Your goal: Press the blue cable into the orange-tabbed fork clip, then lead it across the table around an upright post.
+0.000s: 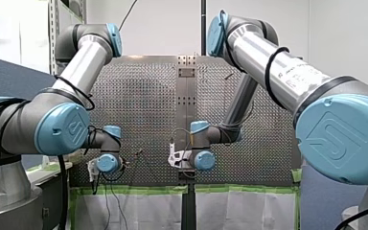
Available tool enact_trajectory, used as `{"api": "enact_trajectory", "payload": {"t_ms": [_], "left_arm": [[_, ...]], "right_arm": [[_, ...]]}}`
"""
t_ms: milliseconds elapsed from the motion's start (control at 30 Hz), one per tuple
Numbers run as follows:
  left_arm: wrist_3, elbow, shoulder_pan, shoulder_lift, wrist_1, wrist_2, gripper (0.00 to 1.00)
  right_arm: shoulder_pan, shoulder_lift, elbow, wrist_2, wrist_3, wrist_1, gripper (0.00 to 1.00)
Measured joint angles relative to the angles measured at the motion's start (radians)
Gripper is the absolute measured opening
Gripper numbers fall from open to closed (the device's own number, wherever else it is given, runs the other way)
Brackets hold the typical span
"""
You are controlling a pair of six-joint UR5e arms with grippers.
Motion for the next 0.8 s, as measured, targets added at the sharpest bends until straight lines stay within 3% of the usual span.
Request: {"api": "enact_trajectory", "payload": {"t_ms": [800], "left_arm": [[-0.02,0.059,0.003,0.0,0.0,0.007,0.0]], "right_arm": [[-0.012,0.0,-0.011,0.002,0.0,-0.001,0.0]]}}
